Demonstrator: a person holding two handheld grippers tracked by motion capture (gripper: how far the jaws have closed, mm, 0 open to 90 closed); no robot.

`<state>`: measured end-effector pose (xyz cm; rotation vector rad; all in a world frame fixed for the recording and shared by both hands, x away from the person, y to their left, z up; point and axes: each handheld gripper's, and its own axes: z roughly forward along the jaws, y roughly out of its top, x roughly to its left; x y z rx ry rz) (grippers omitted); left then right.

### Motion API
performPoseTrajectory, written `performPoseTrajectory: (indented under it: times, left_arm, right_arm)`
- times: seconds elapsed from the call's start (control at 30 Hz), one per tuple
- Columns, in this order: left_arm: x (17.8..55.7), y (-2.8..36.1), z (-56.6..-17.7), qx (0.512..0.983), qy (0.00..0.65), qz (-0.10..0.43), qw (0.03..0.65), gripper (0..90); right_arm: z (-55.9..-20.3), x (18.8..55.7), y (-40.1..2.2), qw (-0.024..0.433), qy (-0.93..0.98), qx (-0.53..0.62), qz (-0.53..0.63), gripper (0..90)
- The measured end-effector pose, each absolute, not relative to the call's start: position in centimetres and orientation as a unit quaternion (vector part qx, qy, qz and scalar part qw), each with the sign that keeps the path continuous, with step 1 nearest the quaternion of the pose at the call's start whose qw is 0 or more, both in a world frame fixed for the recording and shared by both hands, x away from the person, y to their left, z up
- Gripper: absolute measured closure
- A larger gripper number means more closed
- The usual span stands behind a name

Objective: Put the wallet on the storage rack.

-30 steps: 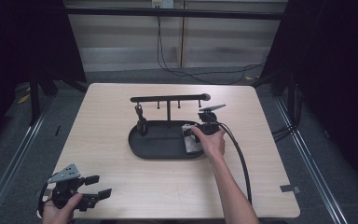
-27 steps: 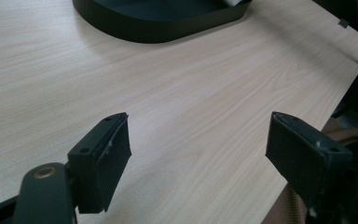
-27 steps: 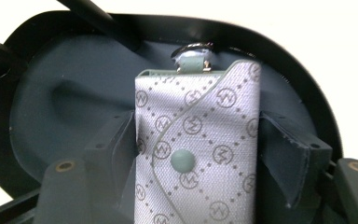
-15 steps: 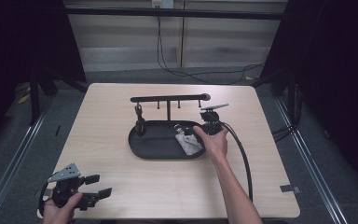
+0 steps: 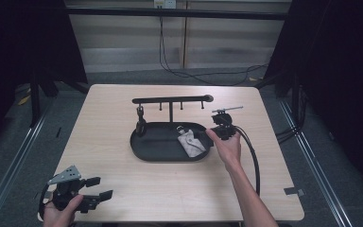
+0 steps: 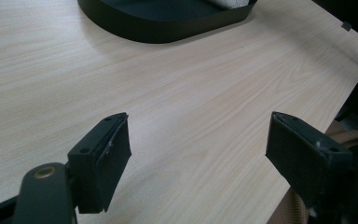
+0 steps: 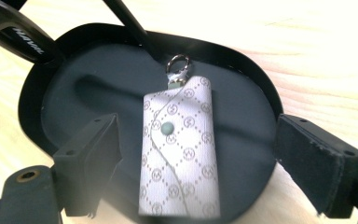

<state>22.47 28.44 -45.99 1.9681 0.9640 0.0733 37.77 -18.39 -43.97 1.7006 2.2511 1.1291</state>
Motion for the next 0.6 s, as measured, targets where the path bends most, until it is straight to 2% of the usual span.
performPoseTrajectory:
  times: [0.6]
  left_arm:
    - [22.6,28.6,-46.0,0.794,0.402,0.032,0.454,21.6]
  right_arm:
    - [-43.3,31.9,-22.5,0.078,0.739,0.54,0.394,15.0]
